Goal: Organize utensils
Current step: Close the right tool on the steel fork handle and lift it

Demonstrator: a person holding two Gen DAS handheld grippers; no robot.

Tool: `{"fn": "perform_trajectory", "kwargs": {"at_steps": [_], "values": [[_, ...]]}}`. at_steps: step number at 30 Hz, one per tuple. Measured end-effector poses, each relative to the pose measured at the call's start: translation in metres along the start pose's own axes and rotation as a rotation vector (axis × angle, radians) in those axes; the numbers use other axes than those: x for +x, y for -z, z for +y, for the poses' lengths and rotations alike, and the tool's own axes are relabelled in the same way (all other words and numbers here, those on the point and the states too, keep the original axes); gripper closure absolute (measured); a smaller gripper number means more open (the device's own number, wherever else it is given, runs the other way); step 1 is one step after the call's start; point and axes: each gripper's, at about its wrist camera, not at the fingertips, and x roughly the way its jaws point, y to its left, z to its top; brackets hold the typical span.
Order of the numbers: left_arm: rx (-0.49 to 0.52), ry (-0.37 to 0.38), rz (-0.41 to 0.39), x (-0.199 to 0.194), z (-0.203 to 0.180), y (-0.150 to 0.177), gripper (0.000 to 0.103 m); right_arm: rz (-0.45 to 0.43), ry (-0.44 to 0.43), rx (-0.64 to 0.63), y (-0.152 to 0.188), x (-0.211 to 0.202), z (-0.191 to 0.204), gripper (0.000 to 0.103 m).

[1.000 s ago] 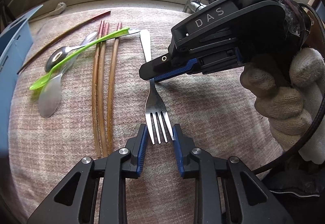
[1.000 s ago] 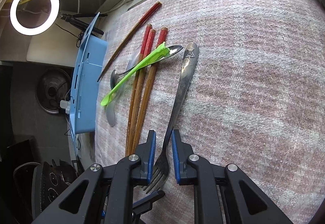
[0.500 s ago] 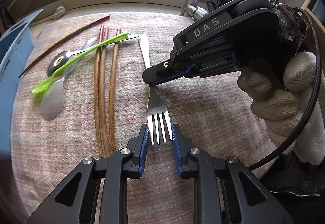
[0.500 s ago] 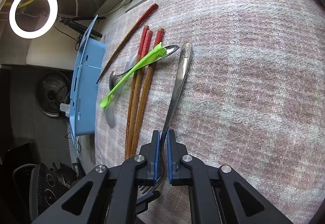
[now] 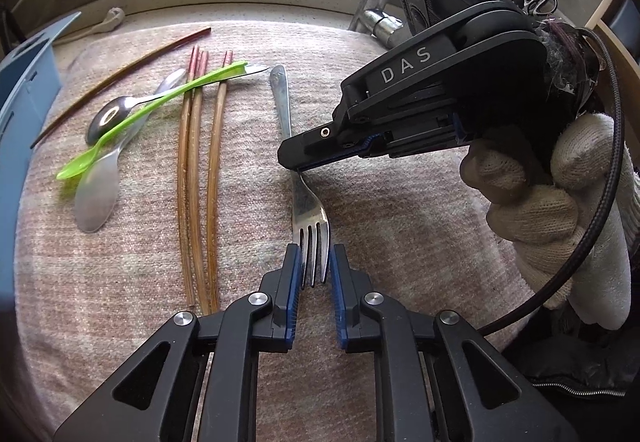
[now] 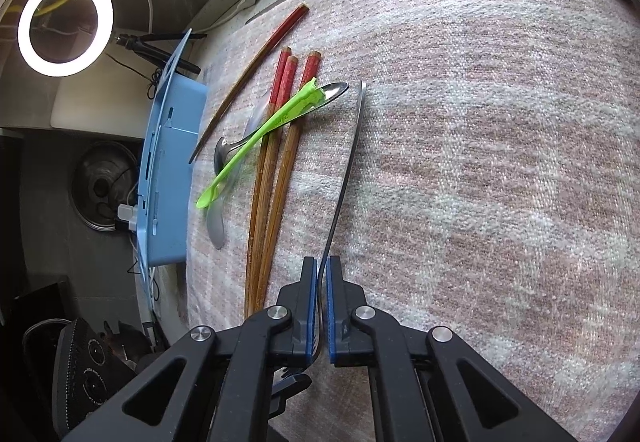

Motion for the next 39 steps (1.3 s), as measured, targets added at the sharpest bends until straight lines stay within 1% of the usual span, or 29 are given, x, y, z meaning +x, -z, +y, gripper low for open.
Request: {"fn": "perform_trajectory", "kwargs": {"at_steps": [1,2,3,9,11,15,21,26,34,39], "values": [[-0.007,-0.018,0.010,0.001,0.001,0.000,0.073,0.003,0.000,0.002,0.001,0.000,-0.002,0.097],[-0.014,-0.035,0.019,0.002,0.001,0.002,0.063,0.005,-0.004,0.006,0.001,-0.001,-0.004,0.097],[-0.020,-0.035,0.025,0.002,0.002,0.004,0.062,0.006,-0.011,0.011,0.001,-0.002,-0.006,0.097],[-0.039,-0.025,0.021,0.003,0.004,0.007,0.063,0.006,-0.013,0.011,0.003,0.000,-0.004,0.096],[-0.031,-0.026,0.021,0.004,0.002,0.006,0.073,0.013,-0.017,0.010,0.004,0.001,-0.004,0.096],[-0.010,-0.031,0.027,0.012,-0.004,0.003,0.080,0.028,-0.025,0.011,0.007,0.004,-0.003,0.096],[-0.017,-0.029,0.020,0.020,-0.007,-0.002,0.080,0.018,-0.016,-0.002,0.009,0.005,0.000,0.097],[-0.004,-0.038,0.007,0.011,-0.009,0.002,0.081,0.003,-0.015,0.003,0.012,0.001,0.002,0.098],[0.014,-0.012,-0.030,-0.005,-0.014,-0.003,0.083,-0.034,-0.025,0.019,0.016,-0.014,0.000,0.099],[0.026,0.000,-0.029,-0.003,-0.013,-0.007,0.083,-0.045,-0.018,0.024,0.015,-0.017,0.000,0.099]]}}
